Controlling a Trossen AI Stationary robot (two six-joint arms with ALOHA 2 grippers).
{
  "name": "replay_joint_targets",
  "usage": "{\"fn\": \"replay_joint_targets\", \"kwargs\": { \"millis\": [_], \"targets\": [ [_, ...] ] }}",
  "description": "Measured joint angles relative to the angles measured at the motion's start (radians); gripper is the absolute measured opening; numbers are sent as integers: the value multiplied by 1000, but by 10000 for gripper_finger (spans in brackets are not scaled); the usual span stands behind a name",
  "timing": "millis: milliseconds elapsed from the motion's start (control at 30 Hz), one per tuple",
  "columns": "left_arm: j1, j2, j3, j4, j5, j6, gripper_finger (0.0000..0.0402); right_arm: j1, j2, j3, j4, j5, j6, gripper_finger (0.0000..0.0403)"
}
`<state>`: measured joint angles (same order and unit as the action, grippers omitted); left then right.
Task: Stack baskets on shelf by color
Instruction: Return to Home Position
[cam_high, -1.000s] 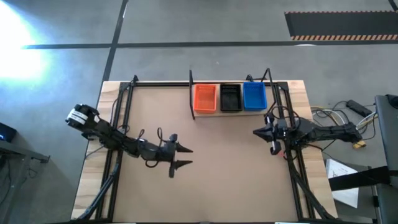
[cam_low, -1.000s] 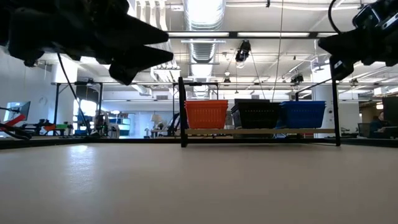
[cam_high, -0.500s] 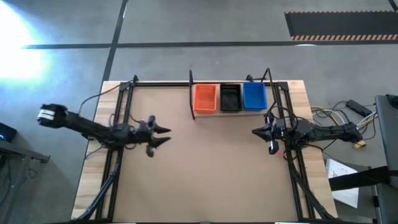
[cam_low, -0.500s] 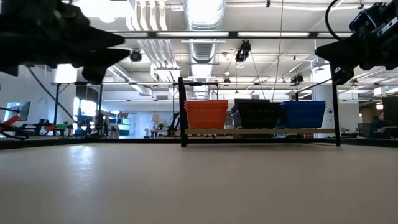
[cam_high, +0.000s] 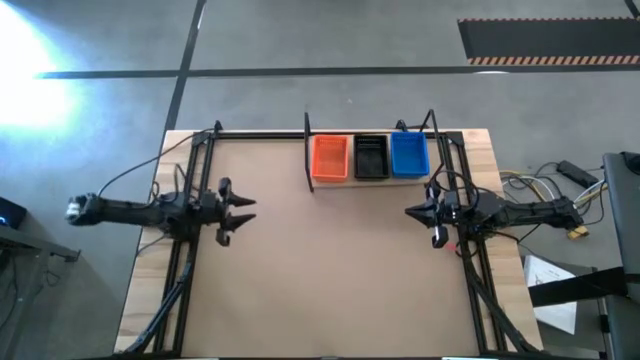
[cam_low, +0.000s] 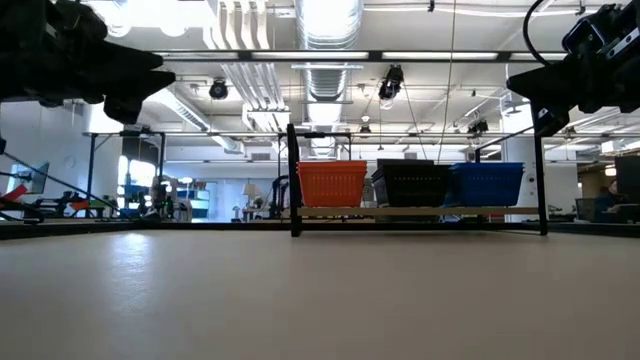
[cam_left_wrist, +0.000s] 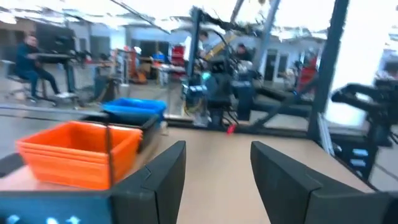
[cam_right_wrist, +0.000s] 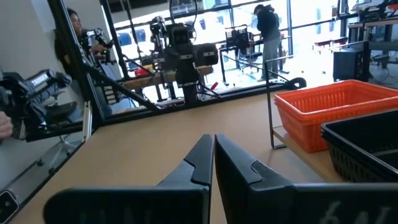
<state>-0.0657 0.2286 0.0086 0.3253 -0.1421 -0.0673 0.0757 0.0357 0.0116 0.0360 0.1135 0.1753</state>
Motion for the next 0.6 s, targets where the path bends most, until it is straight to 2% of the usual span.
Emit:
{"fn": "replay_joint_targets", "kwargs": {
  "millis": [67, 200, 433, 533, 600],
  "targets": [
    [32, -87, 0, -93, 12, -2, 166, 0, 0, 0, 0, 0, 0, 9],
    [105, -226, -1, -242, 118, -3, 166, 0, 0, 0, 0, 0, 0, 9],
    [187, -145, -2, -237, 155, 75, 160, 0, 0, -1, 0, -1, 0, 9],
    [201, -135, -2, -235, 178, 101, 129, 0, 0, -1, 0, -1, 0, 9],
    [206, -137, -3, -227, 178, 104, 91, 0, 0, -1, 0, -1, 0, 9]
  ]
}}
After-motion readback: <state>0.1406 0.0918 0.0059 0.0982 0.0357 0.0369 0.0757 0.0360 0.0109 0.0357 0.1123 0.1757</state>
